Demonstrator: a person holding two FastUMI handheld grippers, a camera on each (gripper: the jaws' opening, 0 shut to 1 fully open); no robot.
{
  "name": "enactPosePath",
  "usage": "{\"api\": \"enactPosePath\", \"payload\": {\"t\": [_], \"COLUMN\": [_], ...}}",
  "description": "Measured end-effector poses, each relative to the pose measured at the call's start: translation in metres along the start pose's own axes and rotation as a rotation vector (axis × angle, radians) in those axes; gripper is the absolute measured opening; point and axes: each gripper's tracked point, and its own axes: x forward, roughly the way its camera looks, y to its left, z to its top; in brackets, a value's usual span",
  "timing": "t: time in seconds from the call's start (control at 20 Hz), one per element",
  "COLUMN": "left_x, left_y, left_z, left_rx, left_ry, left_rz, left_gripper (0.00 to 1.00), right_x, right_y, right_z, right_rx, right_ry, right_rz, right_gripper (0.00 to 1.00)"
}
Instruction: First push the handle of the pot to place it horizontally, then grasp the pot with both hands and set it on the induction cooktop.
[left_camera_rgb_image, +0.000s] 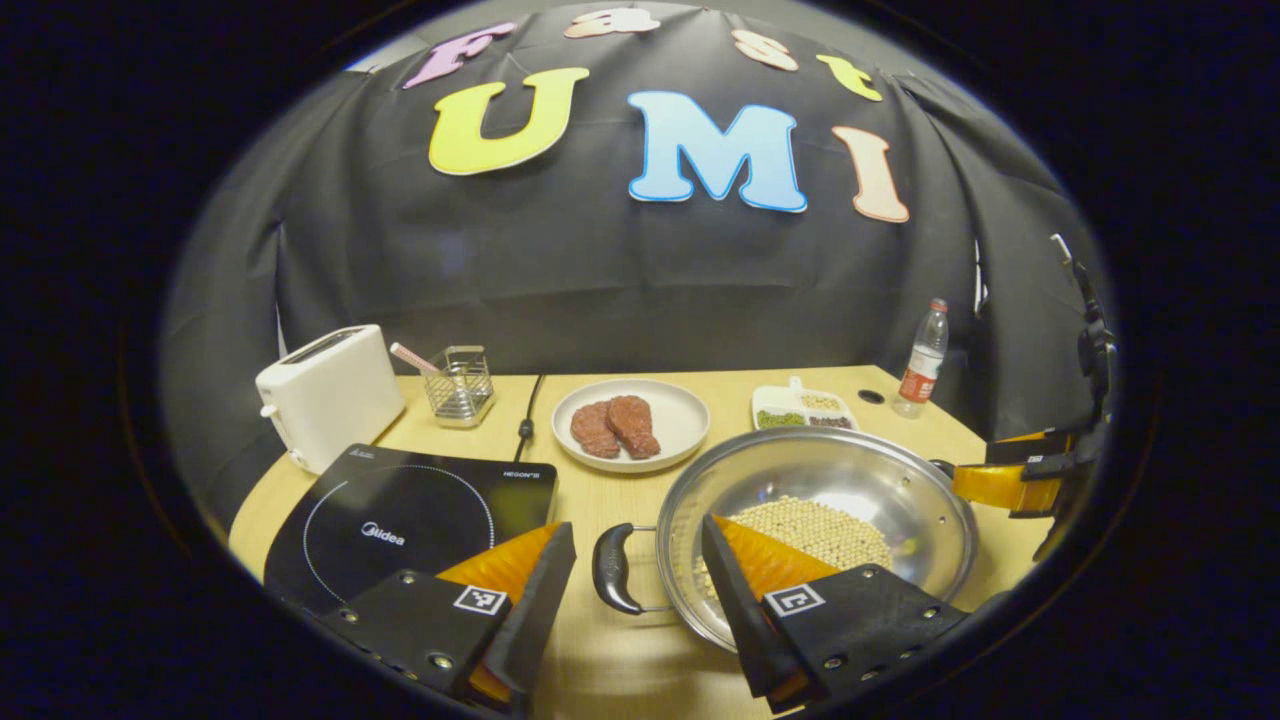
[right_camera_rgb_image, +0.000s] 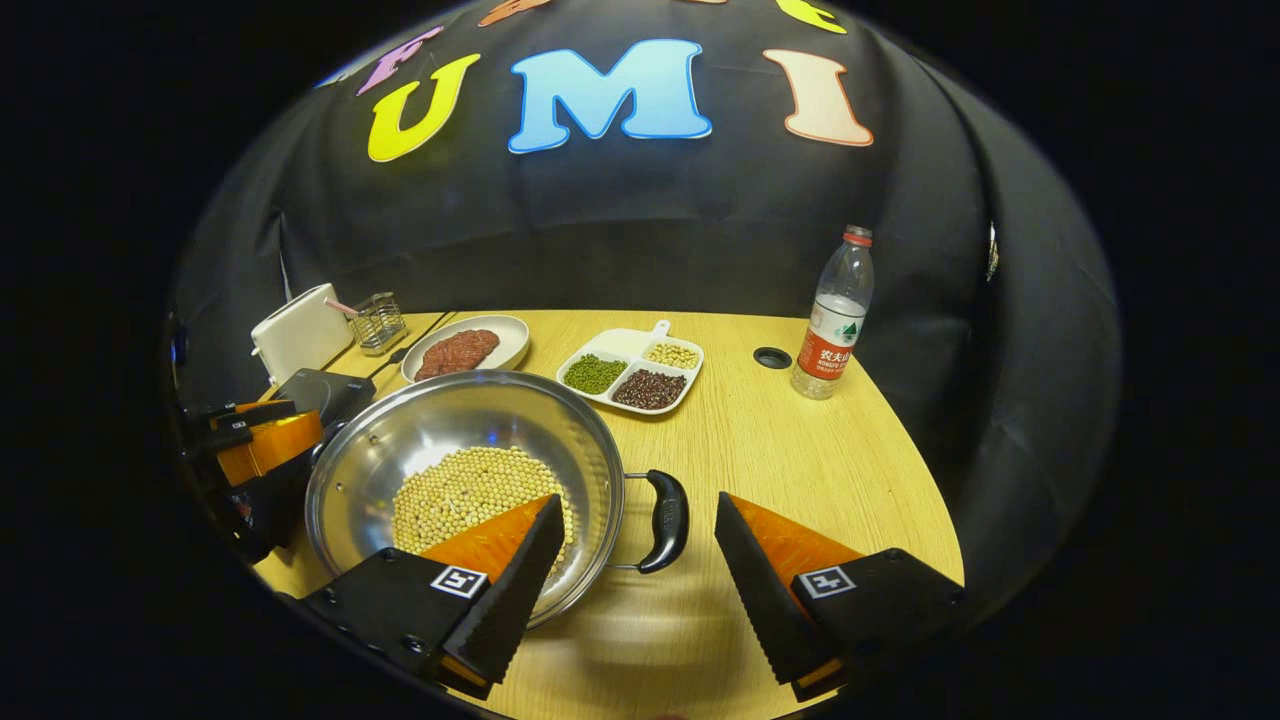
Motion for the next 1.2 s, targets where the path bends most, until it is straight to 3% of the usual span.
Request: {"api": "enactPosePath", "payload": {"t": [0.8, 1.05, 1.15, 1.2], "left_x": [0.029, 0.034, 0.036, 0.036], "left_y": [0.008, 0.009, 0.004, 0.004], "left_z": [-0.038, -0.041, -0.042, -0.043], "left_rx": [0.011, 0.016, 0.013, 0.02], "left_ry": [0.114, 0.12, 0.125, 0.128], "left_rz": [0.047, 0.064, 0.047, 0.055], "left_gripper": [0.78, 0.78, 0.75, 0.68], "right_x": [0.037, 0.038, 0.043, 0.042], "right_y": [-0.003, 0.0, -0.002, -0.001], "right_z": [-0.016, -0.016, -0.016, -0.012], "right_rx": [0.009, 0.005, 0.008, 0.025], "right_ry": [0.072, 0.08, 0.08, 0.083], "right_rz": [0.007, 0.025, 0.019, 0.016], "right_gripper": [0.96, 0.75, 0.67, 0.65]}}
